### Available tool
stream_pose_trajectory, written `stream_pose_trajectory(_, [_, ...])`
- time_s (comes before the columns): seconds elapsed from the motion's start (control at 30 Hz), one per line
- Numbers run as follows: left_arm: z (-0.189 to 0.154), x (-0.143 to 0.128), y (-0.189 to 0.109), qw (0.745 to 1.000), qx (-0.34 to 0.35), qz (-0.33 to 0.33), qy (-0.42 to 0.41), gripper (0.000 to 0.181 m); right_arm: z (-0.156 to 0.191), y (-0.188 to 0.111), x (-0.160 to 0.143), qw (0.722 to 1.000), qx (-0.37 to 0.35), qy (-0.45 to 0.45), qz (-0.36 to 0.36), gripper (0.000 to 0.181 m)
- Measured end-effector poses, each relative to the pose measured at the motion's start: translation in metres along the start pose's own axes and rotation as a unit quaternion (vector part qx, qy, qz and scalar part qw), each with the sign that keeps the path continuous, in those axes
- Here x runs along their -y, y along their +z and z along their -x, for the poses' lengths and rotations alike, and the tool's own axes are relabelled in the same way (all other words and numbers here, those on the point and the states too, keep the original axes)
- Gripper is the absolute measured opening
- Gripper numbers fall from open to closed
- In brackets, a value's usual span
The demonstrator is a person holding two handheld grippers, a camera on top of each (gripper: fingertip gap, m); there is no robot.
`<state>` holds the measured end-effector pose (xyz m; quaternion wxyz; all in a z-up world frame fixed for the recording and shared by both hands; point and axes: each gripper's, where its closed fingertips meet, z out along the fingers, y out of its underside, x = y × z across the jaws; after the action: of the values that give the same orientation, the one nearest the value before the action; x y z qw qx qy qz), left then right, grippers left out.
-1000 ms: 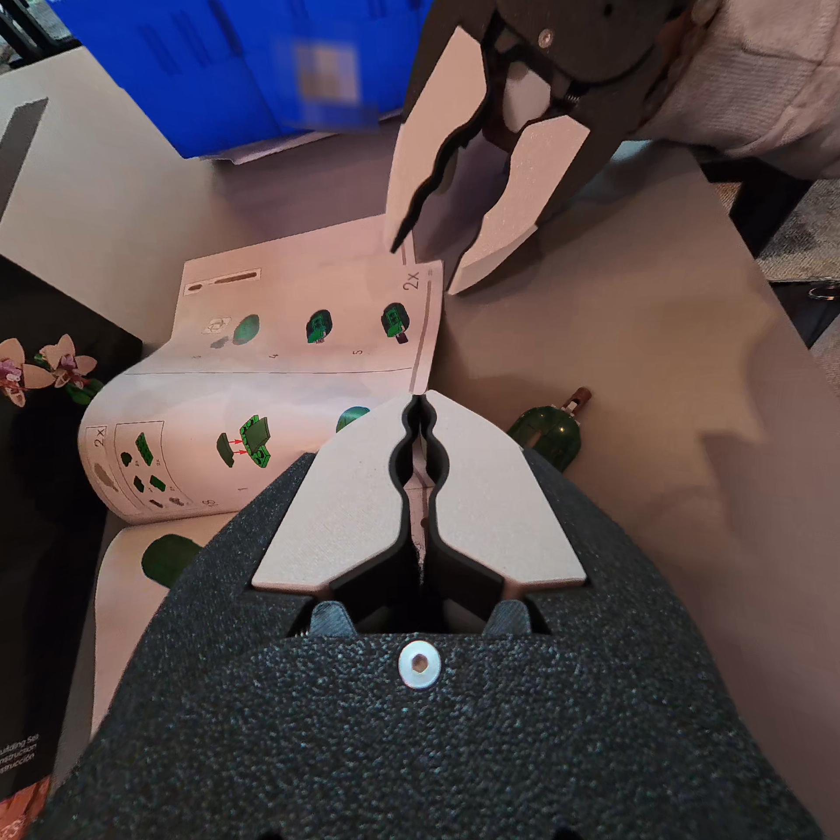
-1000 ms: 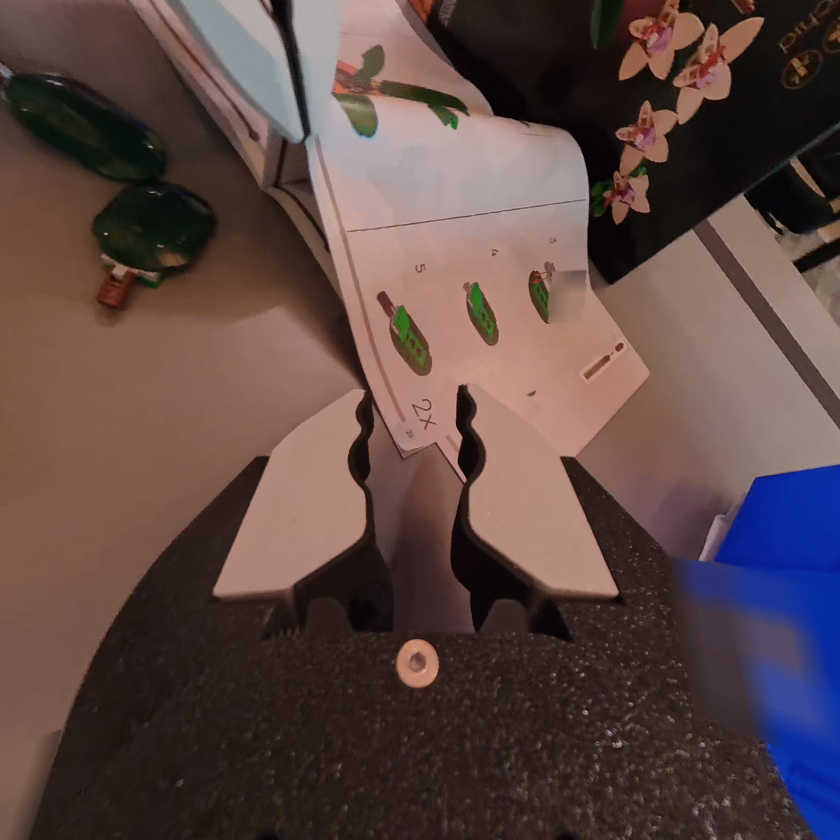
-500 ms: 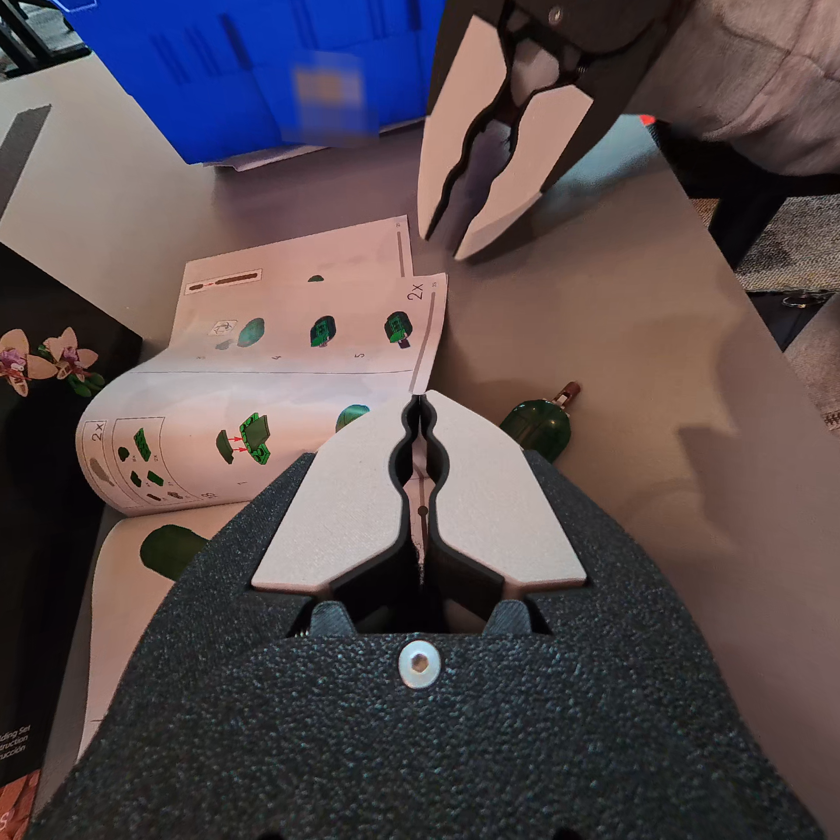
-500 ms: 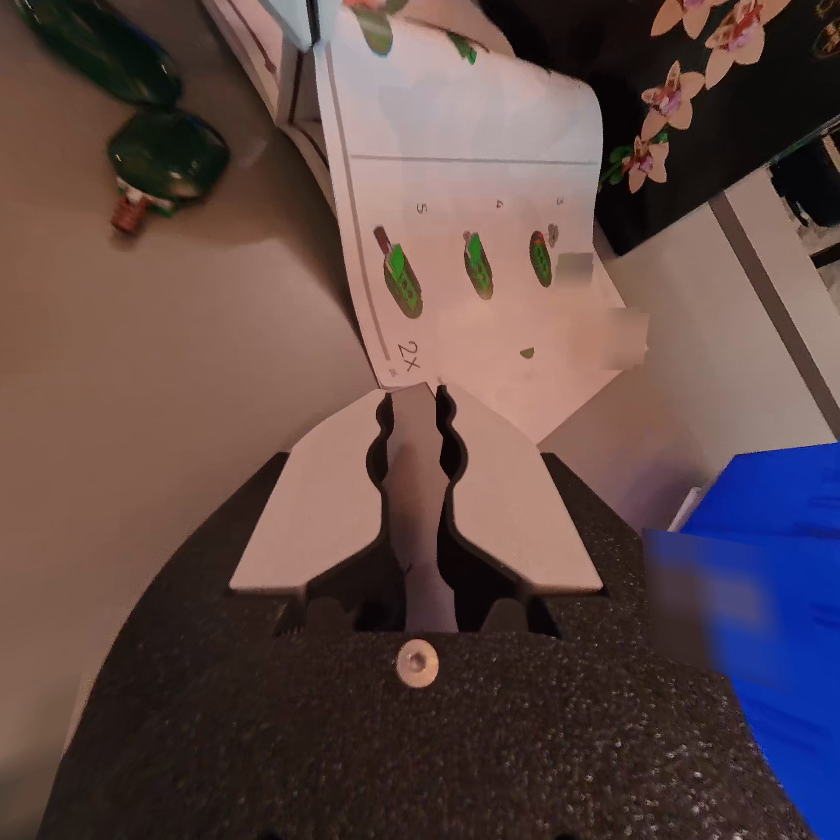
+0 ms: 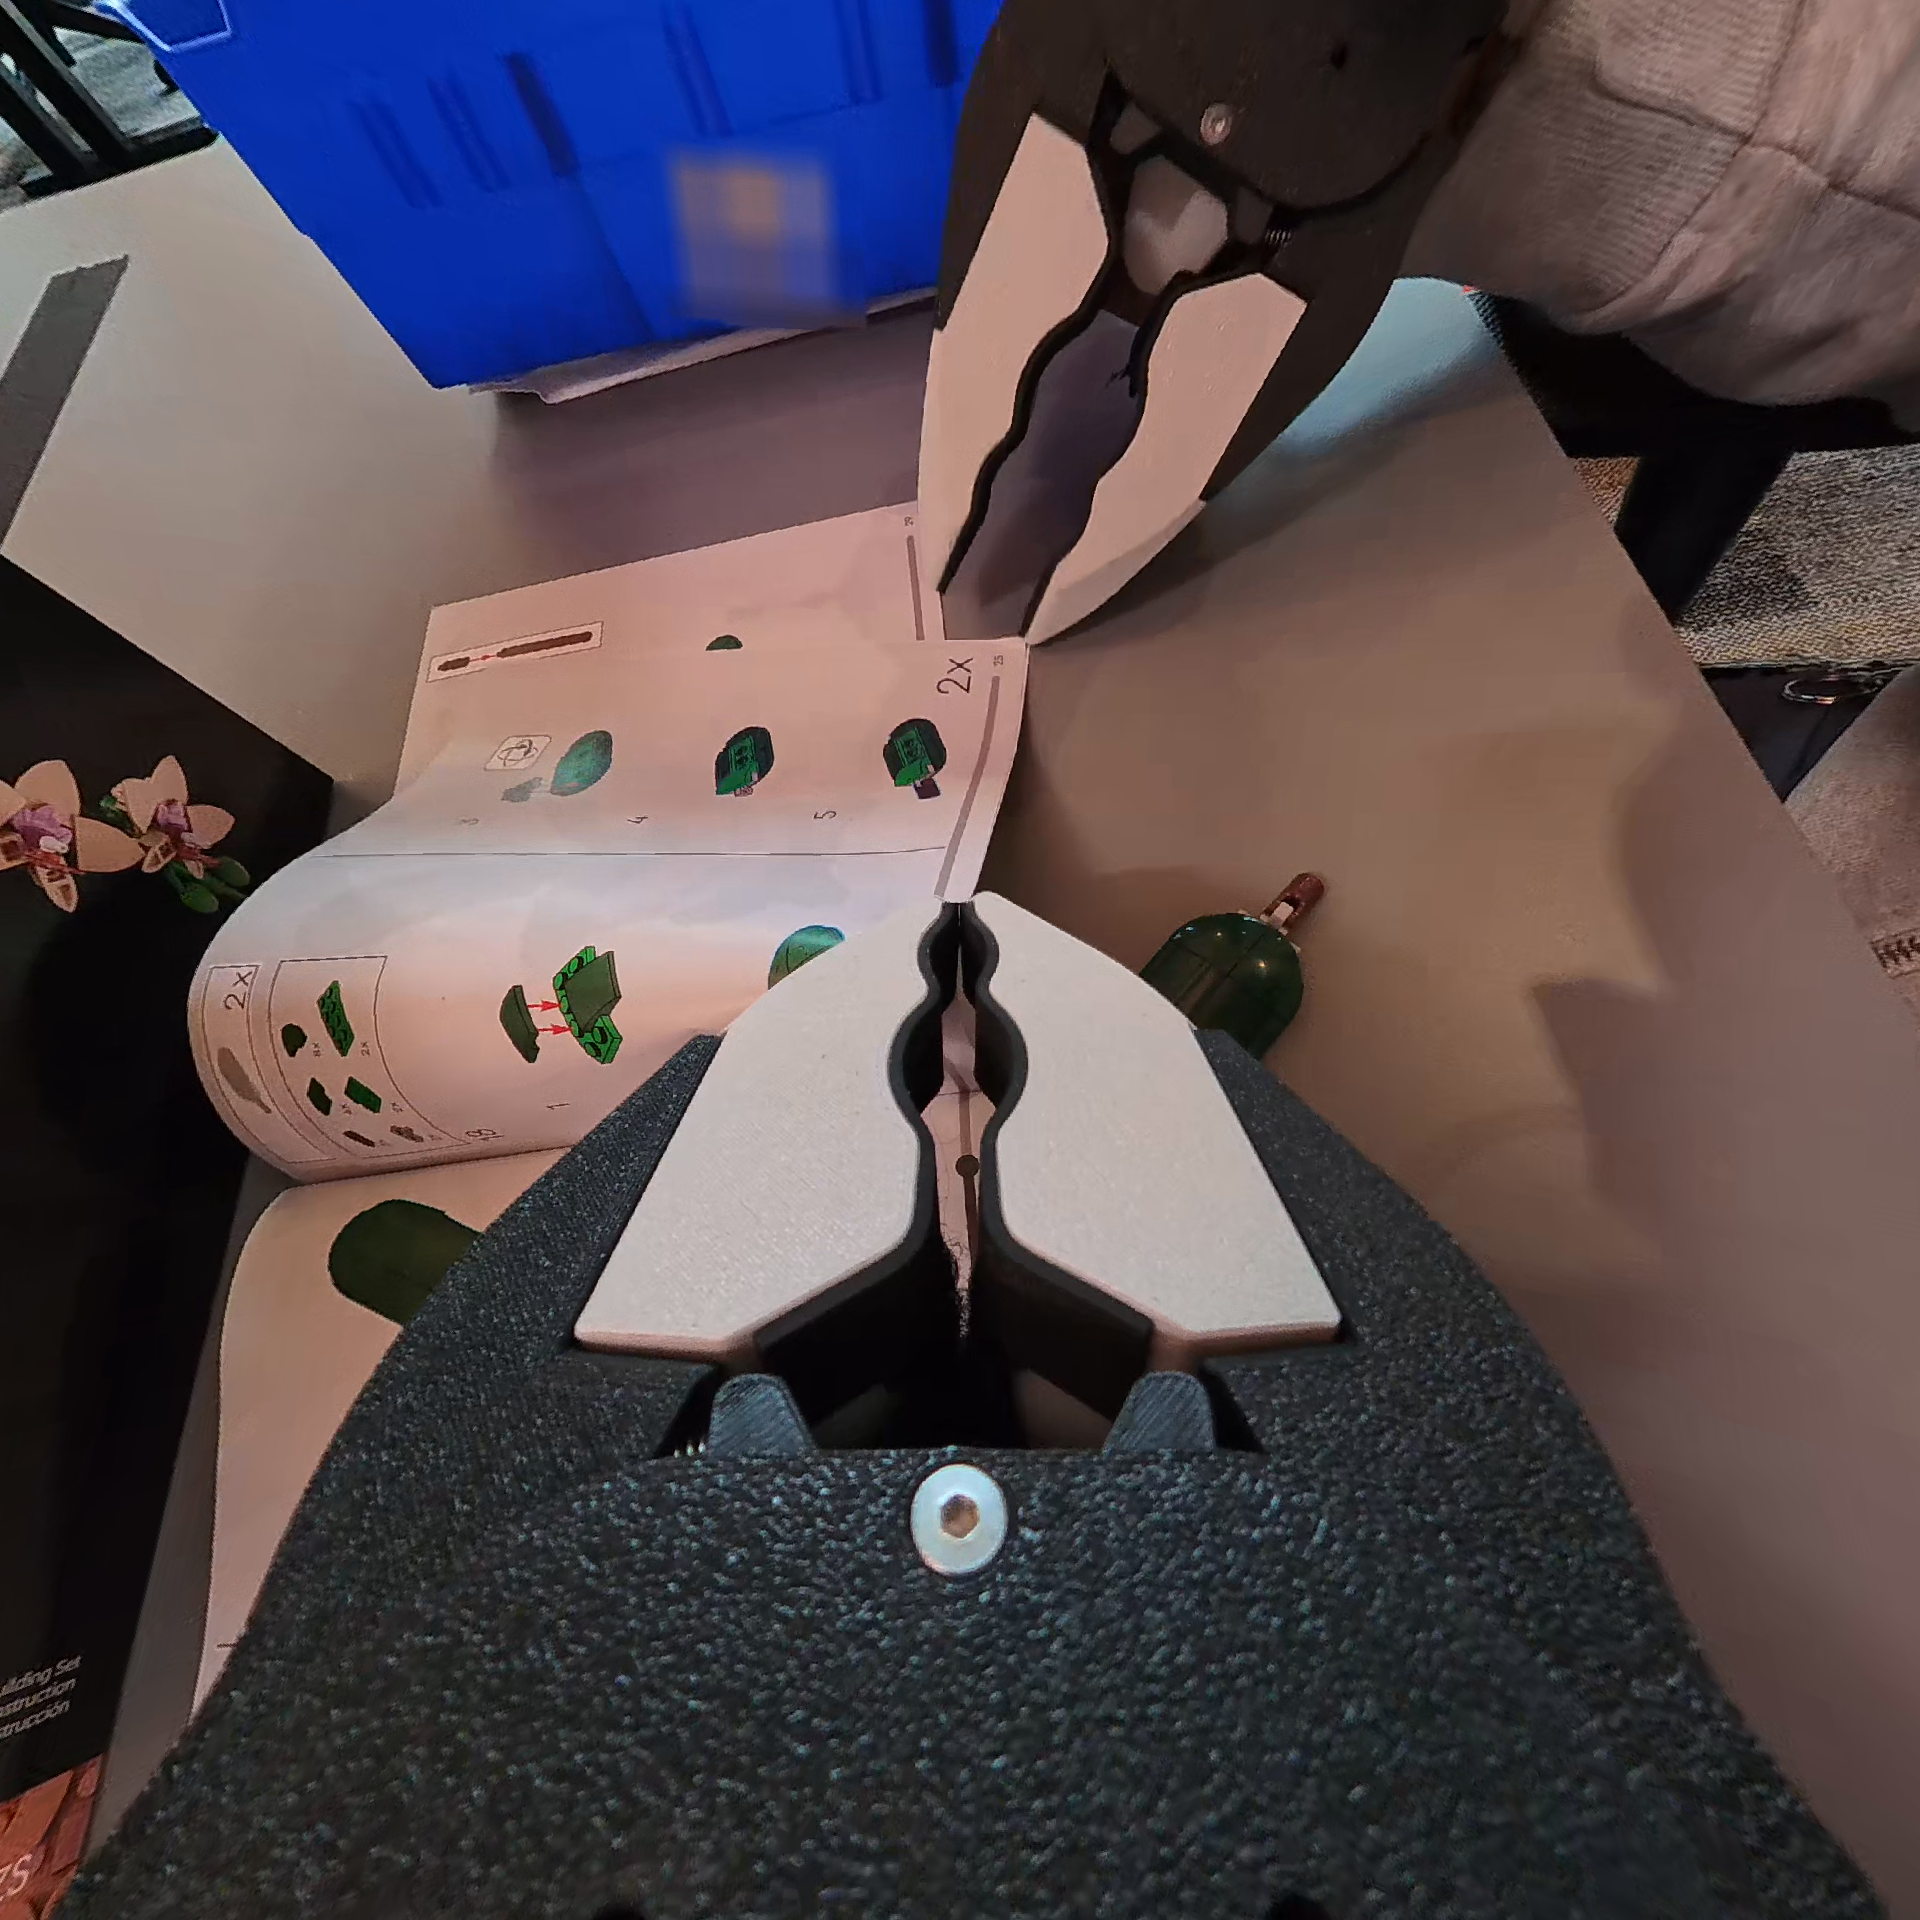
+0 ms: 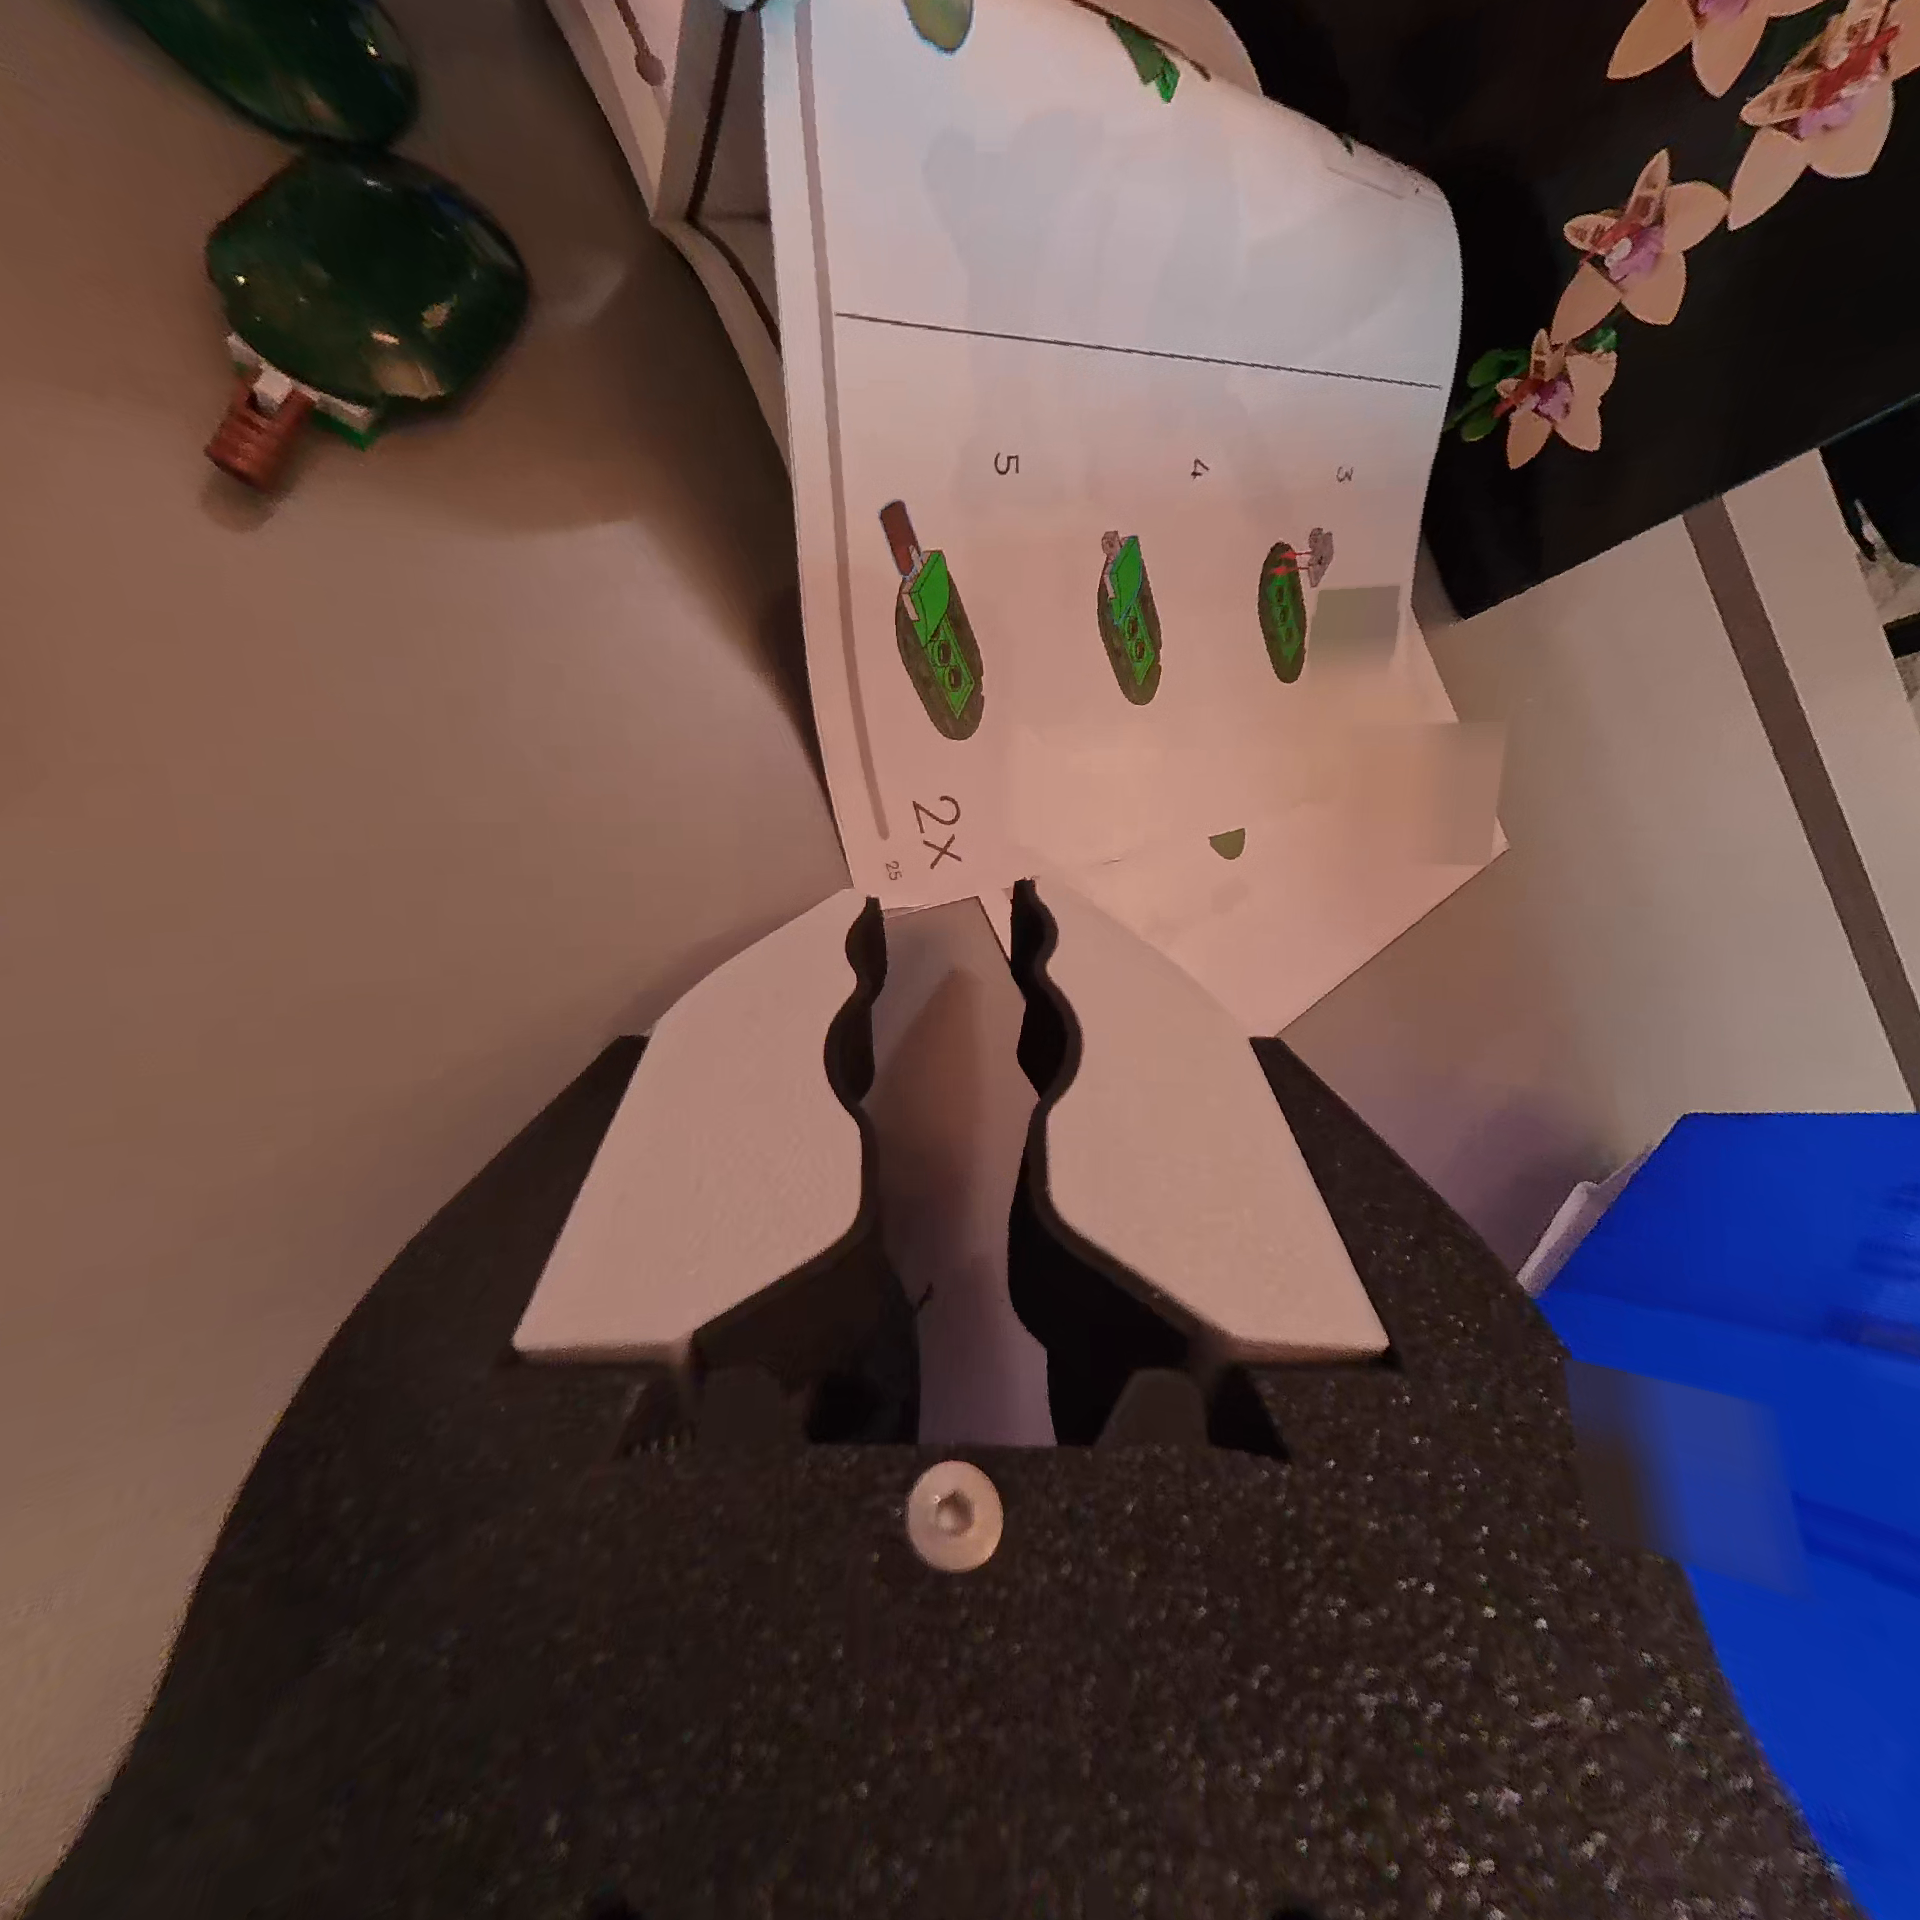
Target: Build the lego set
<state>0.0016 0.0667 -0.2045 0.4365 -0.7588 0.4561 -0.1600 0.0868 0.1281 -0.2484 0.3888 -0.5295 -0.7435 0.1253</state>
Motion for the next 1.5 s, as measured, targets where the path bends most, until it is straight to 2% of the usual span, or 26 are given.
stream_pose_trajectory(0.23, [-0.001, 0.0, 0.0, 1.0, -0.002, 0.0, 0.001, 0.0, 0.008, 0.0, 0.002, 0.999, 0.044, -0.031, 0.0, 0.016])
stream_pose_trajectory(0.33, [-0.001, -0.001, 0.001, 1.0, -0.004, 0.0, 0.002, 0.0, 0.014, 0.0, 0.005, 0.994, 0.095, -0.059, 0.005, 0.012])
stream_pose_trajectory(0.57, [-0.006, -0.006, 0.007, 1.0, -0.022, 0.008, 0.0, 0.0, 0.014, -0.002, -0.002, 0.965, 0.199, -0.134, 0.103, 0.013])
stream_pose_trajectory(0.7, [-0.008, -0.01, 0.01, 0.999, -0.032, 0.006, -0.007, 0.0, 0.001, -0.016, 0.007, 0.953, 0.221, -0.179, 0.107, 0.012])
stream_pose_trajectory(0.77, [-0.008, -0.012, 0.011, 0.999, -0.036, 0.007, -0.009, 0.0, -0.005, -0.02, 0.008, 0.934, 0.236, -0.24, 0.118, 0.012])
stream_pose_trajectory(0.9, [-0.009, -0.014, 0.013, 0.999, -0.038, 0.011, -0.009, 0.0, -0.006, -0.016, -0.009, 0.868, 0.285, -0.382, 0.14, 0.014])
stream_pose_trajectory(0.97, [-0.009, -0.013, 0.012, 0.999, -0.035, 0.011, -0.005, 0.0, -0.009, -0.009, -0.012, 0.847, 0.29, -0.425, 0.133, 0.014])
stream_pose_trajectory(1.07, [-0.009, -0.011, 0.01, 0.999, -0.033, 0.009, -0.001, 0.0, -0.01, -0.004, -0.007, 0.831, 0.302, -0.454, 0.111, 0.014])
stream_pose_trajectory(1.2, [-0.008, -0.01, 0.01, 0.999, -0.033, 0.006, -0.003, 0.0, -0.006, -0.006, -0.012, 0.805, 0.335, -0.473, 0.124, 0.014])
stream_pose_trajectory(1.5, [-0.009, -0.004, 0.007, 1.0, -0.027, 0.0, 0.007, 0.0, -0.001, -0.006, -0.013, 0.785, 0.355, -0.489, 0.136, 0.012])
